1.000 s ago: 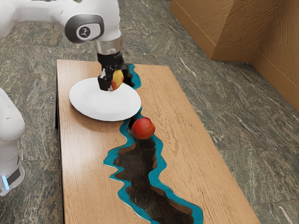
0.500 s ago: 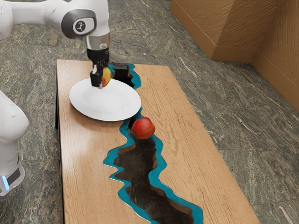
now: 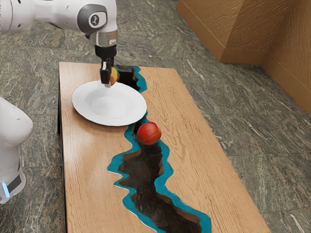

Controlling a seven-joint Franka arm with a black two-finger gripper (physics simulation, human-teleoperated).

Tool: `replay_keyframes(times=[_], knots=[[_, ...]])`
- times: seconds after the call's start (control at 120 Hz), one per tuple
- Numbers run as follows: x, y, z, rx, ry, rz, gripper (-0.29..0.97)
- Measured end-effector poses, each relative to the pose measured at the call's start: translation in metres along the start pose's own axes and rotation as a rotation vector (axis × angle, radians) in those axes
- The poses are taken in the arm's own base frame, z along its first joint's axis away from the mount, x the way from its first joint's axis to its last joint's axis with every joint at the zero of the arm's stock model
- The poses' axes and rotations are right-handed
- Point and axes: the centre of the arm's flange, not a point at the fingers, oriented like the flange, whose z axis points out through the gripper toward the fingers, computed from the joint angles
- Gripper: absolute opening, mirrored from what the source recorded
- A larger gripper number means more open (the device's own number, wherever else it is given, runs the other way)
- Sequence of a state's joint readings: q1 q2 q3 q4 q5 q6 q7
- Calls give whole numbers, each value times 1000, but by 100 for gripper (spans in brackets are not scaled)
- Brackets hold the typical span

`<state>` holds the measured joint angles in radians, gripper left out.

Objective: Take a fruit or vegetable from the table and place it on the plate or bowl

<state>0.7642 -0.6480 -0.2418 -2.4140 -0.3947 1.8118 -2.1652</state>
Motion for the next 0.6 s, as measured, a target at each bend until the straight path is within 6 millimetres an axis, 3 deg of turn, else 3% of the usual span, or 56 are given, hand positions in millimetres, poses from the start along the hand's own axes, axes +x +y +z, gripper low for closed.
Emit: replay_keyframes(times=[0.092, 0.167, 0.55, 0.575, 0.6], knots=[[-1, 0, -1, -5, -9, 9, 41], [-3, -1, -3, -15, -12, 18, 50], [-5, -3, -5, -43, -15, 41, 66], [-14, -6, -5, -48, -7, 62, 67], [-49, -14, -15, -77, 10, 136, 67]])
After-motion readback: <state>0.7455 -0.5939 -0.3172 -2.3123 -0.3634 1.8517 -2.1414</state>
